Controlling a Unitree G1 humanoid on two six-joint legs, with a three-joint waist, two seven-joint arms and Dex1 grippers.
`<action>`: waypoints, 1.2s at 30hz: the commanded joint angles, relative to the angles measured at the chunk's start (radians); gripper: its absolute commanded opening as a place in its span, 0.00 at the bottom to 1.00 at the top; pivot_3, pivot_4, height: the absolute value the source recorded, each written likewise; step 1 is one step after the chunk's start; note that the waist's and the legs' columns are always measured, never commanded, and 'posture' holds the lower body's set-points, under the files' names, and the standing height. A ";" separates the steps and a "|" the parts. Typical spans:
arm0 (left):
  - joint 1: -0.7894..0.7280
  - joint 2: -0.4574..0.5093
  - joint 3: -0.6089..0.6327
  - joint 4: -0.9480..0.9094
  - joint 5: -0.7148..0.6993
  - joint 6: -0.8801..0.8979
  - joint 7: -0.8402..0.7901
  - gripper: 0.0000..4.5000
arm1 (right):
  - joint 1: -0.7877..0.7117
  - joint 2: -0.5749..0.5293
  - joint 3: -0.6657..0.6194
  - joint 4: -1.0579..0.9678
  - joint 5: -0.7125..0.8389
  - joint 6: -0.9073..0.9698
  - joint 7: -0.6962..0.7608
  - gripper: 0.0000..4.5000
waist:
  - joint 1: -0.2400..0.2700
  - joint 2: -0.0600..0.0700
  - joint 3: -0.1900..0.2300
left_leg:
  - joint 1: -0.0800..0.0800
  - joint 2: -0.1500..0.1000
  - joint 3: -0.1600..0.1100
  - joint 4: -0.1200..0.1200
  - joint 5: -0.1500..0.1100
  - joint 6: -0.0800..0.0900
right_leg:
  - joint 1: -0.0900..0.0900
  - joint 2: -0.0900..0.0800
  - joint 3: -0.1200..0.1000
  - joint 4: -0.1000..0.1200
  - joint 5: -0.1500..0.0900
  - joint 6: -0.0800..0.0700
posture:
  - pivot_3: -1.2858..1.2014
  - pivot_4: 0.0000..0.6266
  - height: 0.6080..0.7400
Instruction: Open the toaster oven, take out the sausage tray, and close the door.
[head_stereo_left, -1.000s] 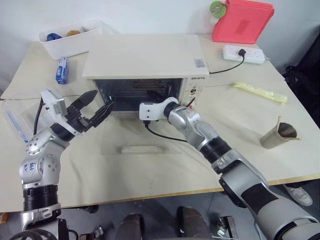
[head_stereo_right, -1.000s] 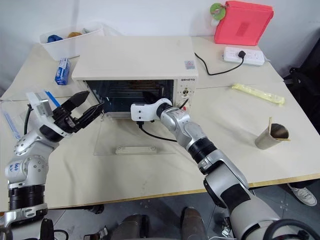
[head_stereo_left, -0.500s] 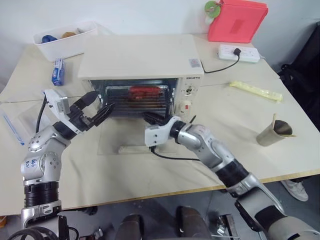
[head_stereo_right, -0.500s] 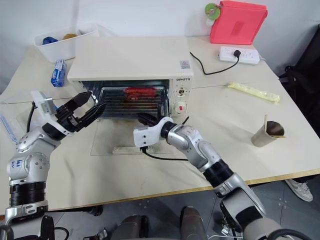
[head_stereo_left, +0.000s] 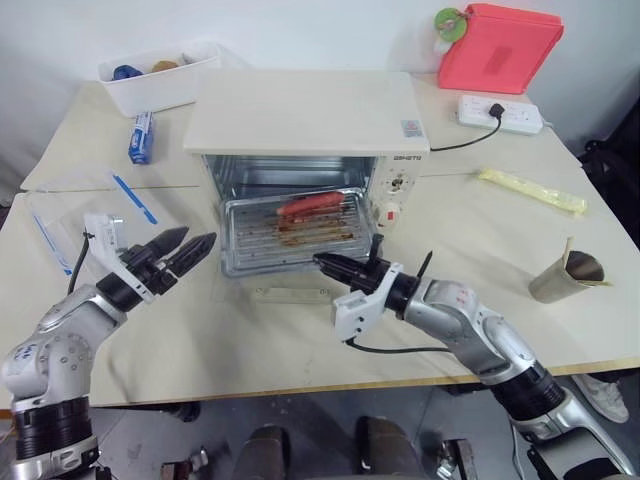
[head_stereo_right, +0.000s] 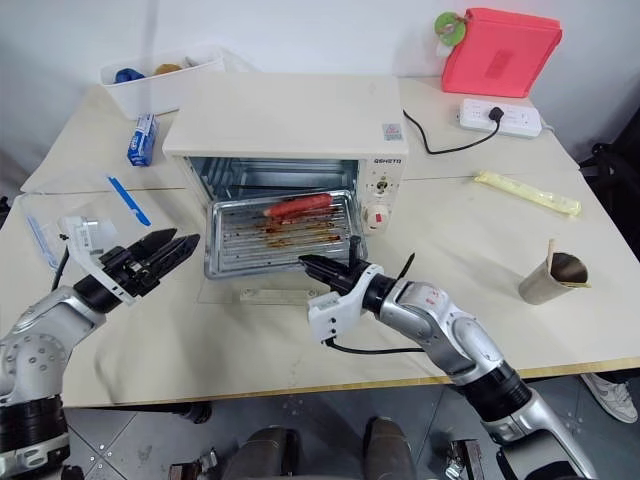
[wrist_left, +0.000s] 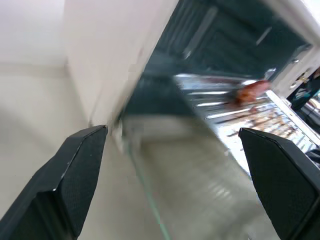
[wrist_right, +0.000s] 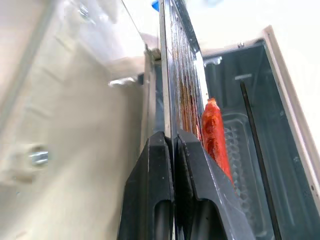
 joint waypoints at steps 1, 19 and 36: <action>-0.002 0.004 0.050 -0.083 -0.158 0.120 0.062 1.00 | 0.001 -0.021 -0.043 -0.050 0.030 -0.052 -0.005 0.00 | 0.000 0.000 0.000 | 0.000 0.000 0.000 0.000 0.000 0.000 | 0.000 0.000 0.000 0.000 0.000 0.000 | 0.52 0.24 1.00; -0.064 -0.059 0.029 -0.040 -0.595 0.310 0.338 0.66 | -0.131 -0.011 -0.014 0.078 0.160 -0.285 0.057 0.00 | -0.002 0.000 0.000 | 0.001 0.000 0.000 0.001 0.000 0.000 | 0.001 0.000 0.000 0.000 0.000 0.000 | 0.52 0.24 1.00; 0.098 0.054 -0.030 -0.015 -1.060 0.249 0.582 0.13 | -0.097 -0.067 -0.064 0.133 0.434 -0.296 0.232 0.30 | -0.001 0.000 0.000 | 0.003 0.001 -0.005 0.000 0.000 0.000 | 0.001 0.000 0.003 -0.001 0.000 0.000 | 0.52 0.24 1.00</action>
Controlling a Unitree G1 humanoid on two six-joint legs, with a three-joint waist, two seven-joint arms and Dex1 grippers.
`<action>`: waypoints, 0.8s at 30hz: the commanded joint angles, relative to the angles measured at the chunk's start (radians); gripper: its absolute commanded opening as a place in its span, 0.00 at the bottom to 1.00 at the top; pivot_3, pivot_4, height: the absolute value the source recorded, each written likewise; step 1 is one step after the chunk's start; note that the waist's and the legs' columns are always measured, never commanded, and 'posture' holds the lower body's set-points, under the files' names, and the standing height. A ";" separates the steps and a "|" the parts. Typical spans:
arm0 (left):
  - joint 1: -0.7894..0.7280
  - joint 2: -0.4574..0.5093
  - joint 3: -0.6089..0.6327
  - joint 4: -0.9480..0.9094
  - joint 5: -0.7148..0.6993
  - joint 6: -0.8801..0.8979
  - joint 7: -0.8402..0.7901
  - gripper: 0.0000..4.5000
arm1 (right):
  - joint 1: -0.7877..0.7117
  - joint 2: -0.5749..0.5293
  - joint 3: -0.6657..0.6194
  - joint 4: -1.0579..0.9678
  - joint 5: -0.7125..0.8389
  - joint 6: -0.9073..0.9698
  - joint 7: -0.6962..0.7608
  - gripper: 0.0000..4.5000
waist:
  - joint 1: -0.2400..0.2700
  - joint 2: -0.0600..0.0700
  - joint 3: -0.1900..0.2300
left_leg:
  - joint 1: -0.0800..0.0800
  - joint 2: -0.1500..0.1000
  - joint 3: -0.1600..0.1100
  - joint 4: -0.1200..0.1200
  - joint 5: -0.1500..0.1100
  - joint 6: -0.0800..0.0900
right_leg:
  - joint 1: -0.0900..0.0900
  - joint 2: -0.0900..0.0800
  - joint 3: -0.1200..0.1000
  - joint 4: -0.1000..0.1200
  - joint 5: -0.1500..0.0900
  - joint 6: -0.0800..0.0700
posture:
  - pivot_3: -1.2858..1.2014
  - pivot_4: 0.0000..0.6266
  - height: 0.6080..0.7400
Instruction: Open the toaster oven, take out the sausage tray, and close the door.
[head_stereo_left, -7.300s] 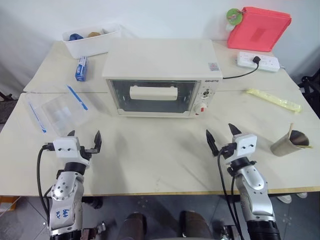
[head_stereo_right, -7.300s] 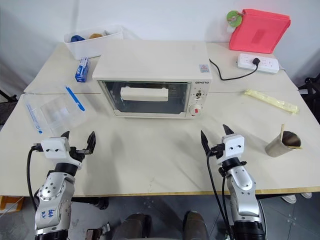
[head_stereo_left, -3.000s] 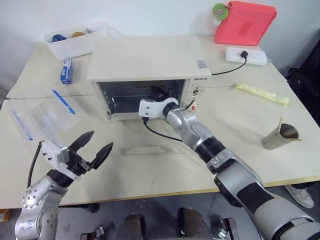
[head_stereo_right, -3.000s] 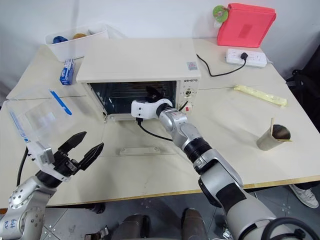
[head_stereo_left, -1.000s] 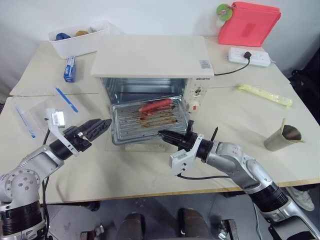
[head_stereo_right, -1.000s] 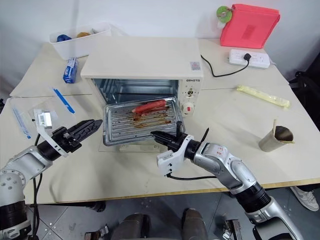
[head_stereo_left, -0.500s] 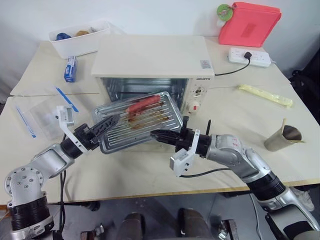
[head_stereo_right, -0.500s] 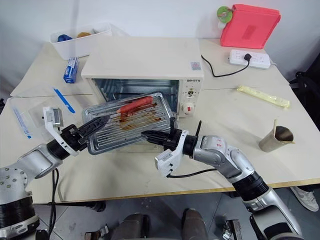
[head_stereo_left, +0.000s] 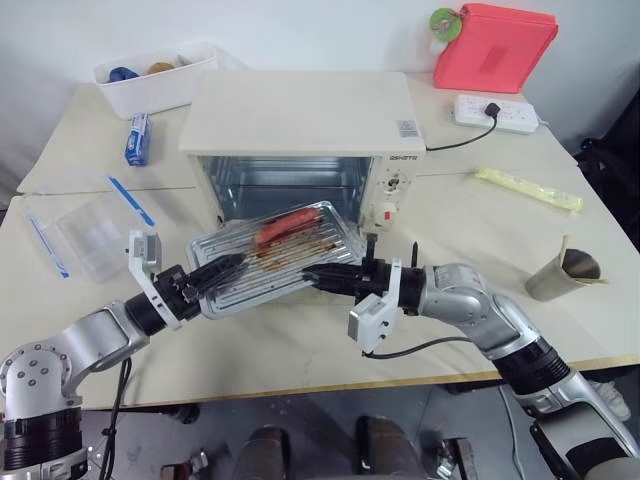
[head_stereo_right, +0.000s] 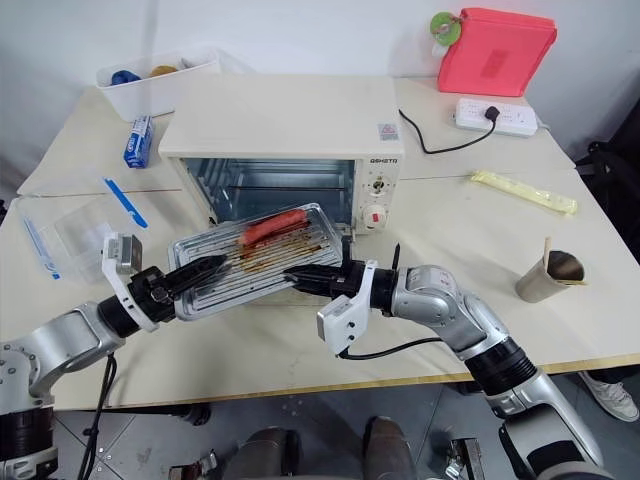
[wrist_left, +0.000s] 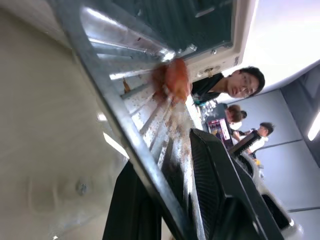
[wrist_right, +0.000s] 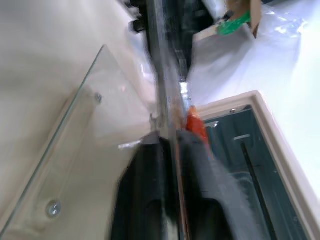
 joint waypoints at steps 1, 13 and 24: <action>0.050 0.008 0.053 -0.031 -0.109 -0.061 0.013 0.13 | 0.044 -0.067 -0.063 -0.020 0.113 -0.017 0.048 0.38 | 0.002 0.000 0.000 | 0.000 0.000 0.000 0.000 0.000 0.000 | 0.000 0.000 0.000 0.000 0.000 0.000 | 0.52 0.24 1.00; 0.397 -0.098 0.276 -0.206 -0.106 -0.195 -0.147 0.13 | 0.227 -0.256 -0.239 0.148 0.264 -0.022 0.135 0.75 | 0.002 0.000 0.000 | 0.002 0.001 0.008 -0.001 0.000 0.000 | 0.005 0.001 0.000 -0.006 -0.001 -0.001 | 0.52 0.24 1.00; 0.598 -0.331 0.352 -0.350 0.088 -0.453 -0.286 0.13 | 0.194 -0.113 -0.238 0.385 0.375 0.059 0.239 0.08 | 0.007 0.000 0.000 | 0.006 0.002 0.008 0.001 -0.002 0.003 | 0.013 0.001 -0.004 -0.017 0.000 -0.003 | 0.52 0.24 1.00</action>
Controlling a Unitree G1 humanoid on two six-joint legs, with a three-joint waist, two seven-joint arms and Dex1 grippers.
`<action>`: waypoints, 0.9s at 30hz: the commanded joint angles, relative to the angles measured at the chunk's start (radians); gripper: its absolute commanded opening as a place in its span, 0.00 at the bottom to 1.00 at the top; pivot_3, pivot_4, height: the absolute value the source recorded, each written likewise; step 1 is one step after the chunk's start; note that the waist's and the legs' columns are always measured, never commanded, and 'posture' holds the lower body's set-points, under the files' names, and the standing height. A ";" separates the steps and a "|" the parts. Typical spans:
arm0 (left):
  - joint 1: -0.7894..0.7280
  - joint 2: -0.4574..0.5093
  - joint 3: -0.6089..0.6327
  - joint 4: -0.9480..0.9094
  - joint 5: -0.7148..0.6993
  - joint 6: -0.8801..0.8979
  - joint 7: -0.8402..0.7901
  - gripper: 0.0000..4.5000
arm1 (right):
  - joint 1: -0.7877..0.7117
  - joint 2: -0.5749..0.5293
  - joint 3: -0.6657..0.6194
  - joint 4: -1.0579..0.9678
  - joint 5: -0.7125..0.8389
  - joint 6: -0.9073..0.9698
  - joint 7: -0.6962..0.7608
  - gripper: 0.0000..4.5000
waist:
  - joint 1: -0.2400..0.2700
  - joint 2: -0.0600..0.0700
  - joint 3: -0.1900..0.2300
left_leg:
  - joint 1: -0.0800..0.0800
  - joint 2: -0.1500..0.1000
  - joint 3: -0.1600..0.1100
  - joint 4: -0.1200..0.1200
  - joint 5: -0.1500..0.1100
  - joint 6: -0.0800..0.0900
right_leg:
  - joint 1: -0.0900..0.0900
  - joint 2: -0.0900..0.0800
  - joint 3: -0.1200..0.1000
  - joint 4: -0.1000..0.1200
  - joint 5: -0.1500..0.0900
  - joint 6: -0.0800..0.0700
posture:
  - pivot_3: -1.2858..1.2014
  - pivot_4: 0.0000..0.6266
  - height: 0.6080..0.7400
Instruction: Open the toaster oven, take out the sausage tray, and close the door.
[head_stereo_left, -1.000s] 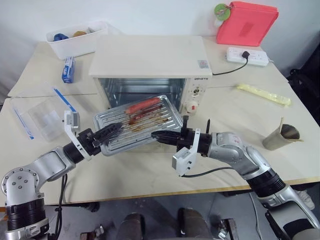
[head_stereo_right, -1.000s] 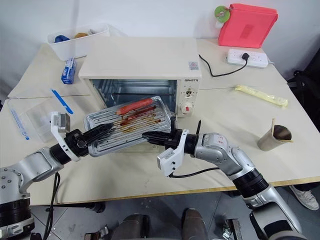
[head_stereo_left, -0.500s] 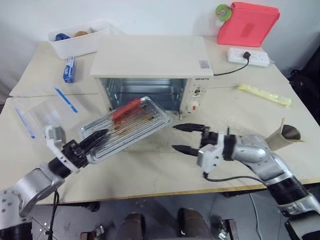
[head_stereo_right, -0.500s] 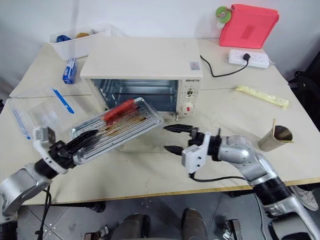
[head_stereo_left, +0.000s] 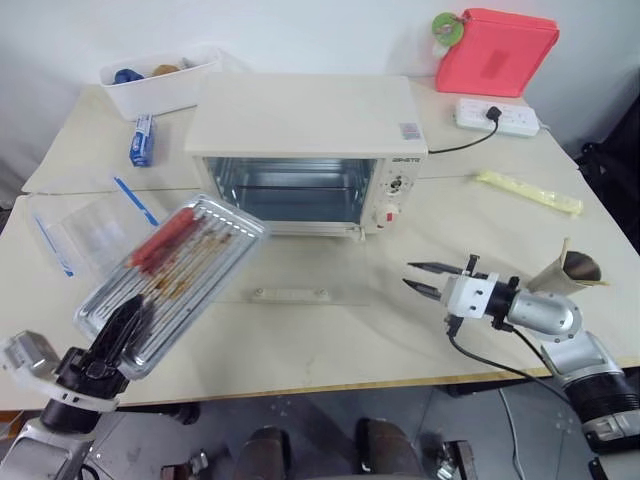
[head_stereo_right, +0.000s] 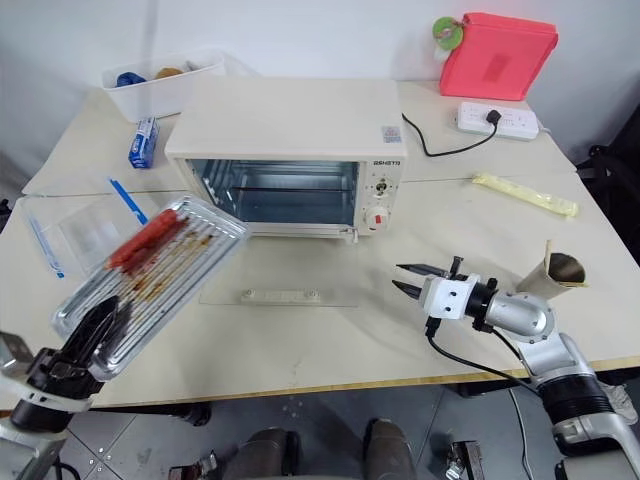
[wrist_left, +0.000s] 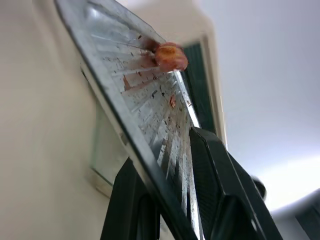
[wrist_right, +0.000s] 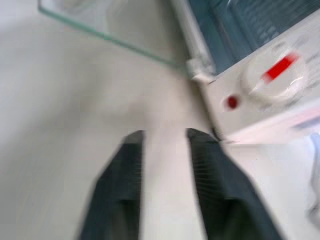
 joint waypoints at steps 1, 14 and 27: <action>0.016 -0.022 0.035 -0.043 0.004 -0.081 -0.023 0.13 | -0.035 0.040 0.018 0.016 0.068 0.058 0.091 0.01 | 0.002 0.000 0.000 | 0.000 0.000 0.000 0.000 0.000 0.000 | 0.000 0.000 0.000 0.000 0.000 0.000 | 0.52 0.24 1.00; 0.072 -0.003 0.069 -0.016 -0.141 -0.142 0.030 0.13 | -0.070 0.139 0.006 -0.239 0.383 0.491 0.347 0.01 | 0.002 0.000 0.000 | -0.001 0.002 -0.003 0.000 -0.001 0.000 | 0.001 0.000 -0.001 0.001 0.001 0.000 | 0.52 0.24 1.00; 0.115 -0.026 0.106 -0.009 -0.194 -0.175 0.044 0.13 | -0.243 0.250 -0.122 -0.322 0.477 0.721 0.212 0.01 | 0.000 0.000 0.000 | -0.001 0.002 -0.003 0.000 -0.005 0.001 | 0.000 0.001 0.000 -0.003 0.001 -0.001 | 0.52 0.24 1.00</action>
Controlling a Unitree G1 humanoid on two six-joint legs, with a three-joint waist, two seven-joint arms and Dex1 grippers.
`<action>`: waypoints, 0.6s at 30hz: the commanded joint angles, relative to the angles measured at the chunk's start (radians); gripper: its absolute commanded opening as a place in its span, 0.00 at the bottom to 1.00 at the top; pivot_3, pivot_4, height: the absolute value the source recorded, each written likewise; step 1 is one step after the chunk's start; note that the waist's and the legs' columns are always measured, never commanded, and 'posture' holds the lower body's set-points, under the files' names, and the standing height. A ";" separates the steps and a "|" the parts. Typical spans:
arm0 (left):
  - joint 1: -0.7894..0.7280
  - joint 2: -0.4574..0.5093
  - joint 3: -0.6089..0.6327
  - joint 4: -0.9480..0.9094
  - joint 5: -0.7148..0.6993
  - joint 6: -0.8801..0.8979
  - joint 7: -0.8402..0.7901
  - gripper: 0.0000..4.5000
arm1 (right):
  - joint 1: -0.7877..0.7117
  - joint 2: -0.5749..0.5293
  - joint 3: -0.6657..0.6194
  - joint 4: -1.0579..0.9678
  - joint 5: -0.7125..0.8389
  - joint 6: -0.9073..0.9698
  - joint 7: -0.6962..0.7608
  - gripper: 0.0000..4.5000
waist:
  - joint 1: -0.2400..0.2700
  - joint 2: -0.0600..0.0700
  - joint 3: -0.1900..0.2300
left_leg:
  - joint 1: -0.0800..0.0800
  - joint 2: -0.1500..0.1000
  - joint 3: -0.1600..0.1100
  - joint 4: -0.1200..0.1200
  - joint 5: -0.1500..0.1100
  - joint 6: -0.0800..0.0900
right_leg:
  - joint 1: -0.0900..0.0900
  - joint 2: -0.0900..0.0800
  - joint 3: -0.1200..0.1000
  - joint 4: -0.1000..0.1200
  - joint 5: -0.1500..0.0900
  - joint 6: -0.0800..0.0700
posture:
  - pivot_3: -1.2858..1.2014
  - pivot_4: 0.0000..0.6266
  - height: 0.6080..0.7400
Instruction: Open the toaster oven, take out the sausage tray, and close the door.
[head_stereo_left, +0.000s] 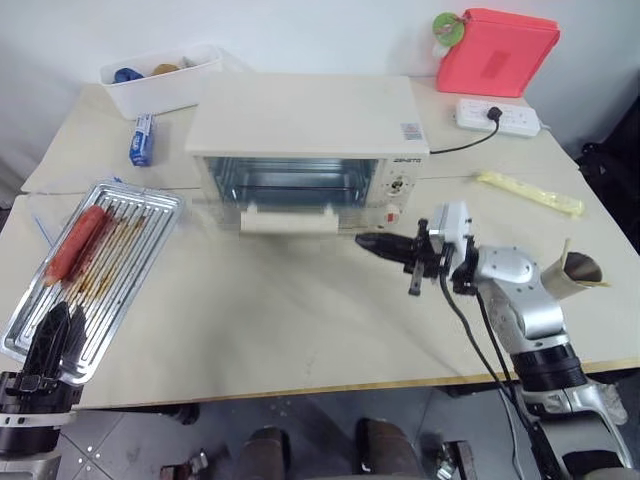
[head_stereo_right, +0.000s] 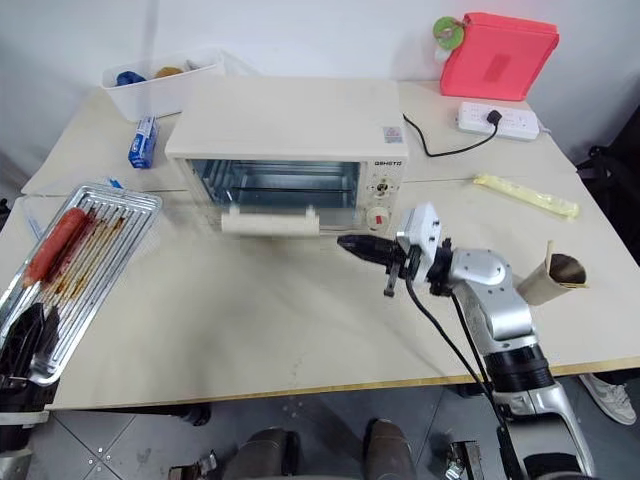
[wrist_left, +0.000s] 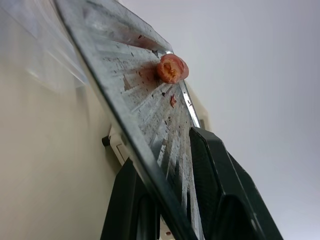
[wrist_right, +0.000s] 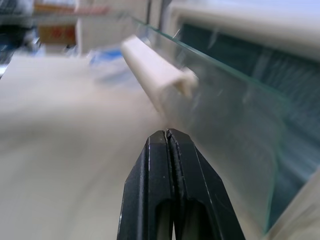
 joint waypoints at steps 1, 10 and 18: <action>0.026 -0.005 0.039 -0.009 -0.029 -0.015 -0.013 0.13 | -0.036 0.037 -0.033 0.006 0.007 0.009 -0.033 0.01 | -0.001 0.000 0.000 | 0.000 0.000 0.000 0.000 0.000 0.000 | 0.000 0.000 0.000 0.000 0.000 0.000 | 0.52 0.24 1.00; 0.090 0.061 0.018 -0.006 -0.015 0.087 -0.067 0.13 | 0.077 -0.066 -0.099 -0.092 0.070 0.073 0.072 0.01 | 0.012 0.000 0.000 | -0.002 0.000 0.002 0.000 -0.002 0.003 | 0.000 0.000 0.000 -0.001 0.000 0.000 | 0.52 0.24 1.00; 0.017 0.255 -0.133 0.070 0.119 0.249 -0.181 0.13 | 0.383 -0.262 -0.227 -0.264 0.098 0.069 0.203 0.37 | 0.028 0.001 0.001 | -0.001 0.000 0.006 0.000 -0.004 0.004 | 0.001 0.001 0.000 -0.007 0.000 0.000 | 0.52 0.24 1.00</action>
